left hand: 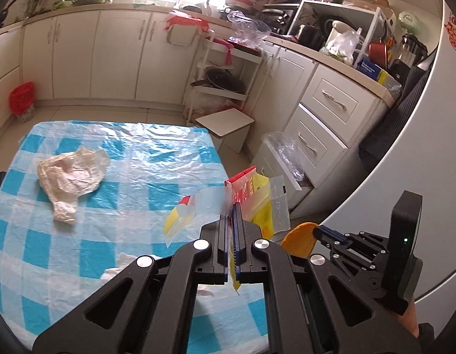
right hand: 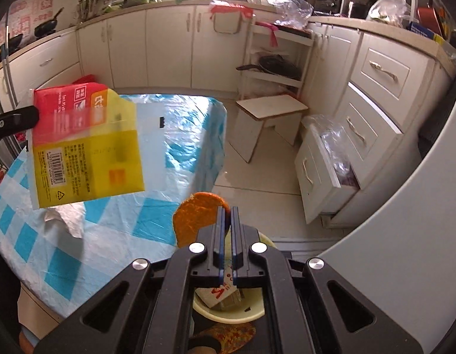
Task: Collect trash
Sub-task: 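Open both tools over the yellow bucket to drop the peel and snack bag, then move both open tools back over the table toward the white tissues, then grasp the white tissue with the right tool while the left tool grasps the beige plastic bag, then lift the tissue with the right tool while the left tool lifts the beige bag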
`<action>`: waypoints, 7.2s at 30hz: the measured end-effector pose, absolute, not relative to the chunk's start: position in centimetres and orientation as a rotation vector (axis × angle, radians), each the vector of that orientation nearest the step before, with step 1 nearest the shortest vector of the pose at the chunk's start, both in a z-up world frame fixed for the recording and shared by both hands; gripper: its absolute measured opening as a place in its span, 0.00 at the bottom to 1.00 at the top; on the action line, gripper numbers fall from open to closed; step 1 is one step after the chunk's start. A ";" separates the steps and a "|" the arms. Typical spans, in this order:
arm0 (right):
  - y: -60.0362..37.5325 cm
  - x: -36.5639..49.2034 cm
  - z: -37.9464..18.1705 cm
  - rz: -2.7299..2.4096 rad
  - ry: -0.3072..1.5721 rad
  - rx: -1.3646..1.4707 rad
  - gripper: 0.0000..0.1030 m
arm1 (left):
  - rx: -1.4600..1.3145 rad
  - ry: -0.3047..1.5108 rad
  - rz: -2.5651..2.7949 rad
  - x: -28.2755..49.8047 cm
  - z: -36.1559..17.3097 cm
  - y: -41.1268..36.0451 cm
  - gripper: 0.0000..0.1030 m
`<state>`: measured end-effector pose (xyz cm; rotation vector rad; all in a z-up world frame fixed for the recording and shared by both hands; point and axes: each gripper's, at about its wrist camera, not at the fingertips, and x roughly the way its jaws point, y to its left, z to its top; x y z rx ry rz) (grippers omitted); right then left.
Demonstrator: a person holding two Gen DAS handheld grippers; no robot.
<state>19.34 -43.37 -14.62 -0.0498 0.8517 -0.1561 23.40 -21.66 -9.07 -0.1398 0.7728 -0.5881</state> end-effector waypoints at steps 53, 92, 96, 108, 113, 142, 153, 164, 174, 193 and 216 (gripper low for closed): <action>-44.9 20.2 -14.0 -0.233 0.725 0.164 0.62 | 0.211 0.873 -0.518 20.0 -15.8 -28.9 0.65; -29.7 25.0 -20.6 0.315 1.006 0.153 0.58 | -0.191 0.903 -0.036 26.4 -16.5 -1.6 0.76; -28.9 25.0 -20.9 0.346 1.016 0.137 0.37 | -0.204 0.901 -0.033 29.3 -17.0 -1.7 0.77; -29.7 24.7 -19.9 0.356 0.971 0.143 0.11 | -0.038 0.844 -0.089 40.5 -18.1 -4.3 0.85; -29.9 24.9 -20.3 0.349 0.993 0.142 0.21 | 0.049 0.850 -0.080 44.5 -18.9 -4.6 0.86; -29.5 23.8 -20.0 0.413 1.010 0.143 0.44 | -0.183 0.953 -0.003 26.9 -20.3 0.2 0.32; -27.5 24.5 -19.5 0.403 0.973 0.133 0.70 | -0.112 0.958 -0.037 26.4 -20.4 -0.2 0.61; -27.6 24.2 -20.6 0.370 1.002 0.070 0.14 | -0.082 0.930 -0.069 25.7 -21.1 -1.3 0.27; -28.4 22.9 -19.6 0.371 0.967 0.062 0.61 | -0.073 0.939 -0.043 25.1 -20.9 -0.7 0.57; -32.1 21.6 -17.5 0.300 0.884 0.138 0.10 | -0.049 0.861 -0.116 22.5 -16.3 -4.5 0.19; -39.7 17.9 -14.5 0.012 0.748 0.185 0.10 | 0.155 0.679 -0.237 18.5 -10.0 -14.8 0.19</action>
